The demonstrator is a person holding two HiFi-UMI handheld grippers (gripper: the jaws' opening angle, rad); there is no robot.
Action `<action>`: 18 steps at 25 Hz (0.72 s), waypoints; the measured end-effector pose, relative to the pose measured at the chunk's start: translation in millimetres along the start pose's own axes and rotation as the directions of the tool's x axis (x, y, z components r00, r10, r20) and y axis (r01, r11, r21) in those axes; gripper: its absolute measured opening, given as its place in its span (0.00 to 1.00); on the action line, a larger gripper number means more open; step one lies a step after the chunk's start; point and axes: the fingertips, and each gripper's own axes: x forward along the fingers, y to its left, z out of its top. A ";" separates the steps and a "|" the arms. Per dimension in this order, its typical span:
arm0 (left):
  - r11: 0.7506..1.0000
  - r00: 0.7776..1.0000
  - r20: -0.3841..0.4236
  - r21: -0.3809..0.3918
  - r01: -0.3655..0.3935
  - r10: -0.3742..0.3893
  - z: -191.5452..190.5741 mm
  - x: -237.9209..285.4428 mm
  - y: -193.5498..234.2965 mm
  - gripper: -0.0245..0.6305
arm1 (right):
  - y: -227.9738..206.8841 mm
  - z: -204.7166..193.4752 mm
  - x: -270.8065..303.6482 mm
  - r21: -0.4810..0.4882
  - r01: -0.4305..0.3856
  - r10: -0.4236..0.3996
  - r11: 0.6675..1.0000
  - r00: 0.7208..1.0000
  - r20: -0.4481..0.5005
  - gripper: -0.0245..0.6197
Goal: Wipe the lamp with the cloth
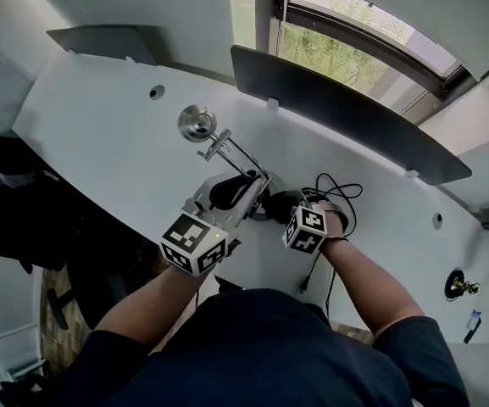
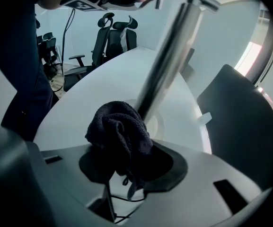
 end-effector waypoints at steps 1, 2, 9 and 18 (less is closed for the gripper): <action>1.000 1.000 0.001 -0.002 -0.003 0.003 0.0 0.1 0.1 0.11 | -9.2 -4.4 1.7 -0.001 0.011 -0.011 1.000 1.000 -0.009 0.28; 1.000 1.000 0.001 -0.003 -0.006 0.006 0.0 0.3 0.2 0.11 | -19.1 -7.6 3.6 -0.002 0.023 -0.023 1.000 1.000 -0.016 0.28; 1.000 1.000 -0.008 -0.006 -0.028 0.028 0.8 0.4 0.6 0.11 | -70.8 -9.8 25.3 -0.020 0.083 -0.084 0.996 0.996 -0.037 0.28; 0.998 0.998 -0.015 -0.010 -0.055 0.055 0.6 0.4 2.0 0.11 | -65.6 -5.7 35.7 -0.082 0.081 -0.084 0.993 0.996 -0.034 0.28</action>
